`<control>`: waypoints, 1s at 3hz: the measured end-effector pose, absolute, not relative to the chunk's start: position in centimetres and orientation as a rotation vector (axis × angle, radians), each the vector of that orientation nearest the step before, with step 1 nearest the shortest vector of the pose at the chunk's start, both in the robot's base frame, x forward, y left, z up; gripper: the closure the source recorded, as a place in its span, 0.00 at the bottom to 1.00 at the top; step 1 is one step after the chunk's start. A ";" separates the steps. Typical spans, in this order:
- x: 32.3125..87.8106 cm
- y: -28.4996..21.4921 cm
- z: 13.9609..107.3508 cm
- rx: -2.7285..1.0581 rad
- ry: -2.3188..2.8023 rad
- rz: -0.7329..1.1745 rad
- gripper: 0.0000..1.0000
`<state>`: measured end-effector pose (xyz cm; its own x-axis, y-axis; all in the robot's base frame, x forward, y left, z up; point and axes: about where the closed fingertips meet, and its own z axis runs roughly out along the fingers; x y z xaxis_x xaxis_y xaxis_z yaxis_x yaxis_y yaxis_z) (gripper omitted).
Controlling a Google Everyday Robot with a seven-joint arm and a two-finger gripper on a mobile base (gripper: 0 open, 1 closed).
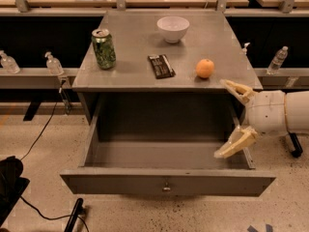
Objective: Pick orange from top drawer and place on counter
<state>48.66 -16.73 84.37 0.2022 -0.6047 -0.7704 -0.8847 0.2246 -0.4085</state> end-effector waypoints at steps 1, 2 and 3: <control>46.9 -16.3 81.9 -1.481 1.527 0.368 0.00; 44.3 -15.7 78.2 -1.533 1.572 0.339 0.00; 42.6 -15.9 75.2 -1.564 1.622 0.343 0.00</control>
Offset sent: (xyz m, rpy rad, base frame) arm -0.0652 0.0159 -0.0918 -0.1451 0.0630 -0.0131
